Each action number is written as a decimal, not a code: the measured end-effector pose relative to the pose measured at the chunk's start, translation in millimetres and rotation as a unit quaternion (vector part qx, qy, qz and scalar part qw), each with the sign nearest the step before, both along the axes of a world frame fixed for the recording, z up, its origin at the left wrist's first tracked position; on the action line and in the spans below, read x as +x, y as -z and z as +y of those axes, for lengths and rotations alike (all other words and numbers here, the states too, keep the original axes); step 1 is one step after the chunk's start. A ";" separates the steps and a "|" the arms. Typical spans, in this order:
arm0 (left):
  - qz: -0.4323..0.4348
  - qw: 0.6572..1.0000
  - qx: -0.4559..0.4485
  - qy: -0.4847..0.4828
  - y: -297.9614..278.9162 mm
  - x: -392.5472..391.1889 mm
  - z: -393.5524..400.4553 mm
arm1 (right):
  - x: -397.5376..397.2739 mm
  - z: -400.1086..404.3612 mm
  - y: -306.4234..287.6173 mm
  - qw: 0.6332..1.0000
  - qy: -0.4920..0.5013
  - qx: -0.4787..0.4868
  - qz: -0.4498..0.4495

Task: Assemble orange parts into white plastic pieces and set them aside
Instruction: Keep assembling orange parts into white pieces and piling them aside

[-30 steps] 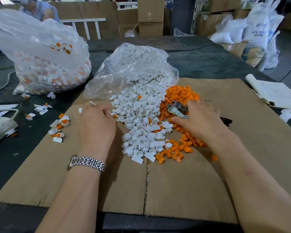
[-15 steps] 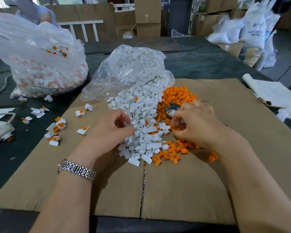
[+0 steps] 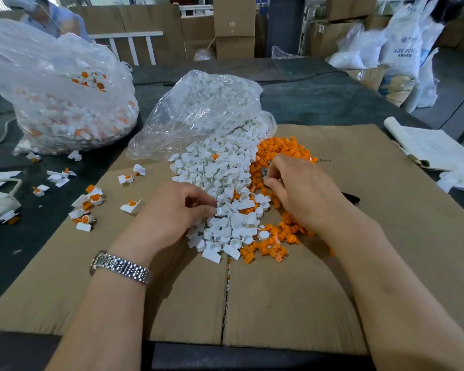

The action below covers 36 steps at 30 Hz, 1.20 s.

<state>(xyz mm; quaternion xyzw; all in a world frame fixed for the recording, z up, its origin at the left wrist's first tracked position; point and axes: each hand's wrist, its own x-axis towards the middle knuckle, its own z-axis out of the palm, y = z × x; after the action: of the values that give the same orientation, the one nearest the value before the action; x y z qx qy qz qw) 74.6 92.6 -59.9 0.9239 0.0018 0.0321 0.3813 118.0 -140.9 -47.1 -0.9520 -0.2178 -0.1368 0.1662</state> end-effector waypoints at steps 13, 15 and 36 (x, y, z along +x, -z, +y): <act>-0.001 0.923 -0.384 -0.014 -11.8 -2.6 -8.4 | -10.4 7.0 -7.6 0.914 -0.119 0.353 0.160; 0.011 0.917 -0.400 0.000 -10.8 -0.9 -11.7 | -11.3 8.3 -8.5 0.907 -0.130 0.367 0.160; 0.054 0.824 -0.562 0.050 -12.8 -2.1 -25.6 | -17.3 17.7 -7.7 0.922 -0.156 0.351 0.056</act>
<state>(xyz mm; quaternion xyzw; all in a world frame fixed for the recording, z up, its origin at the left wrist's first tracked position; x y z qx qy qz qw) 72.4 67.0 -47.1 0.5488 -0.0063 -0.0438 0.8348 100.7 -123.2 -39.4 -0.7930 -0.2917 -0.1229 0.5205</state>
